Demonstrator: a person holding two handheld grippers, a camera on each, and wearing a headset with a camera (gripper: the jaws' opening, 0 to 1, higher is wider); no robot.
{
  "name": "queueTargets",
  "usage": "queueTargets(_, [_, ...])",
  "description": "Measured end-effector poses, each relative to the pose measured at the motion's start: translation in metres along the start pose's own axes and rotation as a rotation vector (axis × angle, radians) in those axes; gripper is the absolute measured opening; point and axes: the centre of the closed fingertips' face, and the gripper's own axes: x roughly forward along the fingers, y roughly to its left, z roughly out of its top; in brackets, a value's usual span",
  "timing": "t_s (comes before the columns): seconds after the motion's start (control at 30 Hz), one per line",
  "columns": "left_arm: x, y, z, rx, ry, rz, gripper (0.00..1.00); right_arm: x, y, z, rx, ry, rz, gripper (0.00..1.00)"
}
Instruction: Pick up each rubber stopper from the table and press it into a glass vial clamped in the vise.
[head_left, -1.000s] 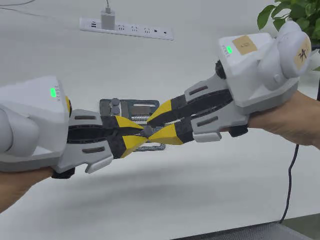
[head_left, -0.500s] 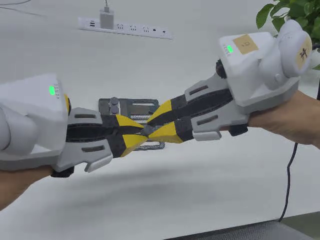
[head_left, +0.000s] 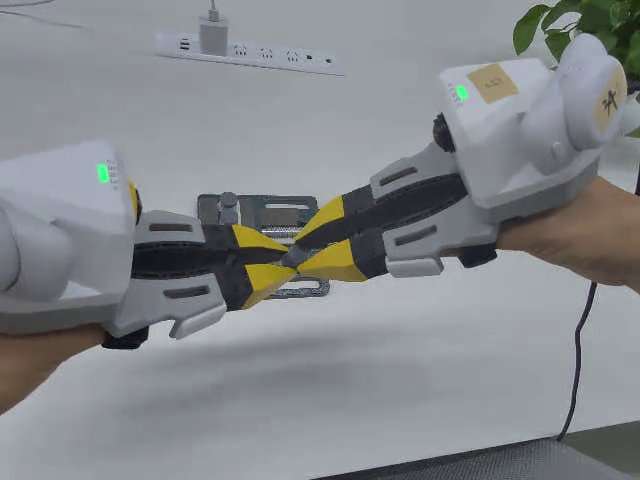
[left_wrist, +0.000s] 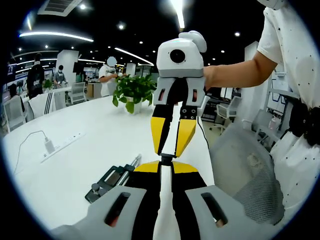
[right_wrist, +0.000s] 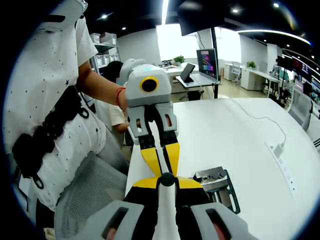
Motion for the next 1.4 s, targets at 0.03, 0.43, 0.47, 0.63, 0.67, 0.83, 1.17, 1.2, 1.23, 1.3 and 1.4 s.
queueTargets(0.03, [0.0, 0.0, 0.0, 0.001, 0.001, -0.002, 0.03, 0.0, 0.0, -0.001, 0.0, 0.002, 0.002, 0.08])
queueTargets(0.43, [0.0, 0.0, -0.001, -0.001, 0.004, -0.015, 0.03, 0.001, -0.001, -0.002, -0.005, 0.001, 0.006, 0.06])
queueTargets(0.47, [0.0, 0.0, -0.001, -0.002, 0.005, -0.014, 0.03, 0.001, -0.001, -0.002, -0.007, 0.001, 0.005, 0.06])
queueTargets(0.63, [0.001, 0.0, -0.003, -0.001, 0.006, -0.013, 0.03, 0.002, 0.001, -0.002, -0.007, 0.009, 0.005, 0.06])
queueTargets(0.67, [0.001, 0.0, -0.004, -0.002, 0.006, -0.012, 0.03, 0.003, 0.001, -0.003, -0.007, 0.01, 0.004, 0.06])
queueTargets(0.83, [0.0, -0.001, -0.006, -0.006, 0.006, -0.011, 0.04, 0.005, 0.001, -0.004, -0.003, 0.016, 0.005, 0.06])
queueTargets(1.17, [-0.004, -0.001, -0.009, -0.008, 0.001, -0.008, 0.04, 0.009, 0.002, -0.003, -0.001, 0.021, 0.01, 0.05])
queueTargets(1.2, [-0.004, -0.001, -0.01, -0.007, 0.001, -0.007, 0.04, 0.009, 0.002, -0.003, -0.001, 0.022, 0.01, 0.05])
queueTargets(1.23, [-0.004, -0.002, -0.01, -0.003, 0.002, -0.006, 0.04, 0.01, 0.002, -0.004, -0.001, 0.024, 0.011, 0.05])
queueTargets(1.3, [-0.005, -0.002, -0.011, 0.001, 0.003, -0.005, 0.04, 0.011, 0.001, -0.004, 0.001, 0.026, 0.012, 0.06])
queueTargets(1.4, [-0.006, -0.002, -0.011, 0.006, 0.004, -0.005, 0.04, 0.012, 0.001, -0.004, 0.0, 0.03, 0.012, 0.06])
